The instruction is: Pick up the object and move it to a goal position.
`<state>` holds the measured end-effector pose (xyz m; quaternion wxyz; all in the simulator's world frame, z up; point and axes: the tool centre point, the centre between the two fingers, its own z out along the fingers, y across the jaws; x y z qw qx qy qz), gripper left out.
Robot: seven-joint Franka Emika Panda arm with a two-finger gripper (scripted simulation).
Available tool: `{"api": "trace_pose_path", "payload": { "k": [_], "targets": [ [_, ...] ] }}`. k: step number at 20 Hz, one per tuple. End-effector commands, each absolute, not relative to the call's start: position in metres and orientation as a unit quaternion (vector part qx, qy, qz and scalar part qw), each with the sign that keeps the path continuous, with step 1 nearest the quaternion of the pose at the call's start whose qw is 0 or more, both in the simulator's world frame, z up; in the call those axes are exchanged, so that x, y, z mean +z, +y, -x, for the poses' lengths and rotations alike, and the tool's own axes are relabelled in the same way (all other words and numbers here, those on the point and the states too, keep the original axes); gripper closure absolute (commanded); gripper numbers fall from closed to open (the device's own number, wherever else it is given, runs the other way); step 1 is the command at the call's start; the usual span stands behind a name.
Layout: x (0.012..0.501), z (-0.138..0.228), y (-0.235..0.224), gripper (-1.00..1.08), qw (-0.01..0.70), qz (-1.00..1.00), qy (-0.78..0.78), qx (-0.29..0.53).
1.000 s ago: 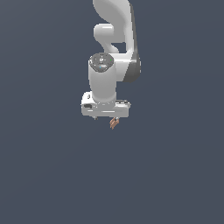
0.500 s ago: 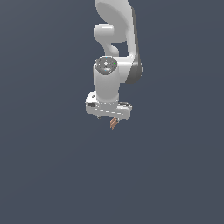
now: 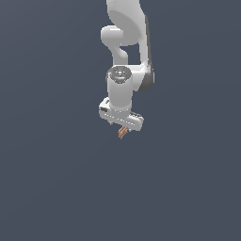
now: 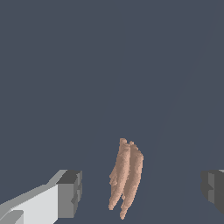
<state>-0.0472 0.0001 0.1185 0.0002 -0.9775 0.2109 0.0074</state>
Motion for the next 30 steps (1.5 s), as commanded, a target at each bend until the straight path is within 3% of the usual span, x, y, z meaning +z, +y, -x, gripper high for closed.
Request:
{"api": "trace_pose_path", "payload": {
  "k": [1, 23, 30],
  "targets": [
    [0.112, 0.054, 0.004, -0.92, 0.0, 0.97, 0.241, 0.006],
    [0.088, 0.079, 0.016, -0.92, 0.0, 0.941, 0.338, 0.0],
    [0.059, 0.08, 0.015, -0.92, 0.0, 0.941, 0.34, 0.0]
  ]
}}
